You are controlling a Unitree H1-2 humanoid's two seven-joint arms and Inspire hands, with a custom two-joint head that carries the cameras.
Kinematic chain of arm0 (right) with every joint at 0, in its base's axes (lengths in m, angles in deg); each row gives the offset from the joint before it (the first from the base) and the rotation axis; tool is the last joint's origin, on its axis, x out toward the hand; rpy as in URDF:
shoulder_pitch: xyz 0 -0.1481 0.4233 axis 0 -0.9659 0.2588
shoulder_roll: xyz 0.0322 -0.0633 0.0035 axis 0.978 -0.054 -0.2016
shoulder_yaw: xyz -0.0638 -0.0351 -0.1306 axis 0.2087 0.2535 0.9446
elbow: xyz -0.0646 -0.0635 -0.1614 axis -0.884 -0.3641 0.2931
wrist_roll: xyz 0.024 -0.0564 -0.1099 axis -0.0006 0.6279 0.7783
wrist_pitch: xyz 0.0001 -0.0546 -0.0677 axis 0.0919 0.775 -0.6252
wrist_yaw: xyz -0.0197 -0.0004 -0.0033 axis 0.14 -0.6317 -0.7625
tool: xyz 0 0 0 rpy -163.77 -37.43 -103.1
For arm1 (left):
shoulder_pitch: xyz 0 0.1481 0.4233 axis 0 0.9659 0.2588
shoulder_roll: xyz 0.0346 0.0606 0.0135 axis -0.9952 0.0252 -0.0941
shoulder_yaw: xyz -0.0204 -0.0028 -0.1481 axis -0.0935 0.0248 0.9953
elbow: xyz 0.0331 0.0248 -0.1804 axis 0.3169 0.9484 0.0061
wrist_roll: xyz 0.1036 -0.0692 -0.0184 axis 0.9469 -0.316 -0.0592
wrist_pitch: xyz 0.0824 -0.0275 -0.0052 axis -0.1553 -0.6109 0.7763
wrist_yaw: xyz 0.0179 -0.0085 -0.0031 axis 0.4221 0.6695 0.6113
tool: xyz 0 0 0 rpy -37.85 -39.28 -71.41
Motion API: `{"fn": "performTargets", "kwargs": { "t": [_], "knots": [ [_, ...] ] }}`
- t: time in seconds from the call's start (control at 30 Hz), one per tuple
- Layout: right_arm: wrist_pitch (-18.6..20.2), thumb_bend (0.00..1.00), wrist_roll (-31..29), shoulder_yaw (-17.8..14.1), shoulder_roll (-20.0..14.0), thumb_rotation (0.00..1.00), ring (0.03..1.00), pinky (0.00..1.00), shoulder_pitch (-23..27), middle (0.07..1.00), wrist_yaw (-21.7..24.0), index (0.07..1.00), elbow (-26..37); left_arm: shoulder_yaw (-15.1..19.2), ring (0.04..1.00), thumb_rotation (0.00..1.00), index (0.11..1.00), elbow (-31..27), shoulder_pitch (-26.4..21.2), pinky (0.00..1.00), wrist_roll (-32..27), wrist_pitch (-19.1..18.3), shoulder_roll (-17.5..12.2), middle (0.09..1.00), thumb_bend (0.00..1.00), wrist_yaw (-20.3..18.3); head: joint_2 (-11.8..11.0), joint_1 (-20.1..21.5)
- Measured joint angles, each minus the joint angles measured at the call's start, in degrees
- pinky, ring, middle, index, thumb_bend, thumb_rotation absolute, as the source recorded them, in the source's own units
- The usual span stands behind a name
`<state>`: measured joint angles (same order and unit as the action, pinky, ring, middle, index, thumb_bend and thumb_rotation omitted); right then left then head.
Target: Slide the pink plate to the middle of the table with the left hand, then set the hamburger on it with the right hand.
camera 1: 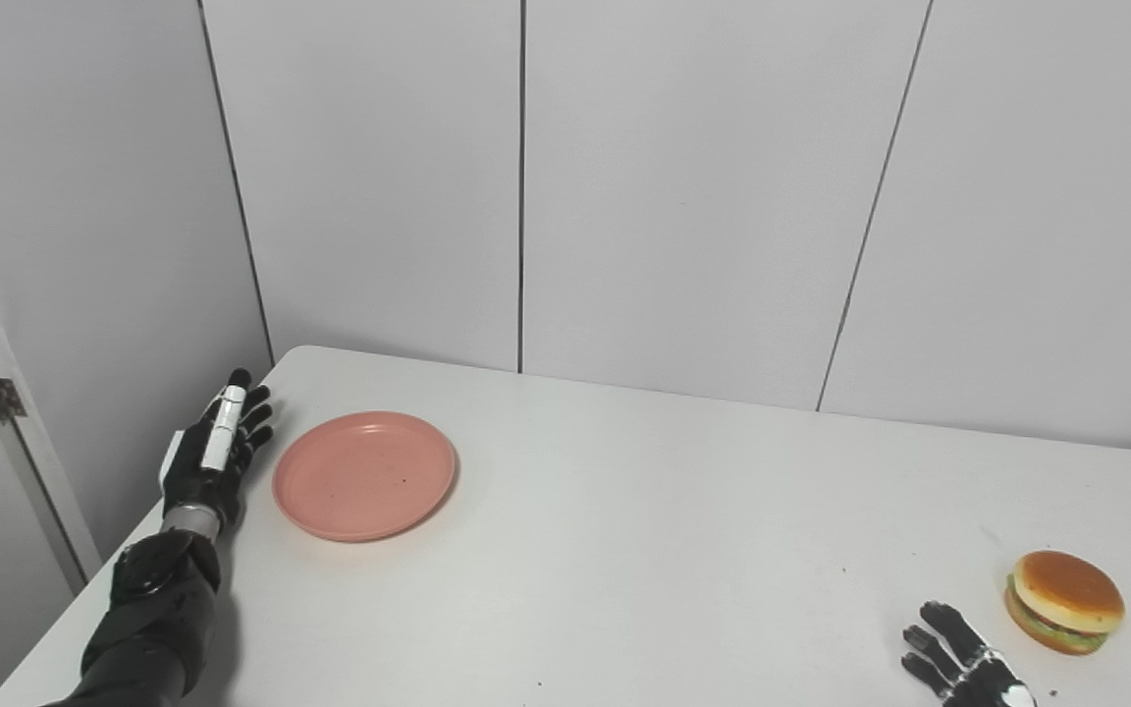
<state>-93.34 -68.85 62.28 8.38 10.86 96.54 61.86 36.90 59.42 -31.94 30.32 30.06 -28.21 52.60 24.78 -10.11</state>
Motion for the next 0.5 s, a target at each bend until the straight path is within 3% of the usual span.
{"fn": "performTargets", "kwargs": {
  "t": [0.5],
  "knots": [
    [0.56,0.80,0.74,0.16,-0.02,0.99,0.862,0.85,-0.13,0.893,-0.21,0.831,0.38,-1.61,0.897,0.78,0.871,-4.10,0.31,0.86,0.18,-0.89,4.33,0.870,0.78,0.24,0.18,0.44]
  ]
}}
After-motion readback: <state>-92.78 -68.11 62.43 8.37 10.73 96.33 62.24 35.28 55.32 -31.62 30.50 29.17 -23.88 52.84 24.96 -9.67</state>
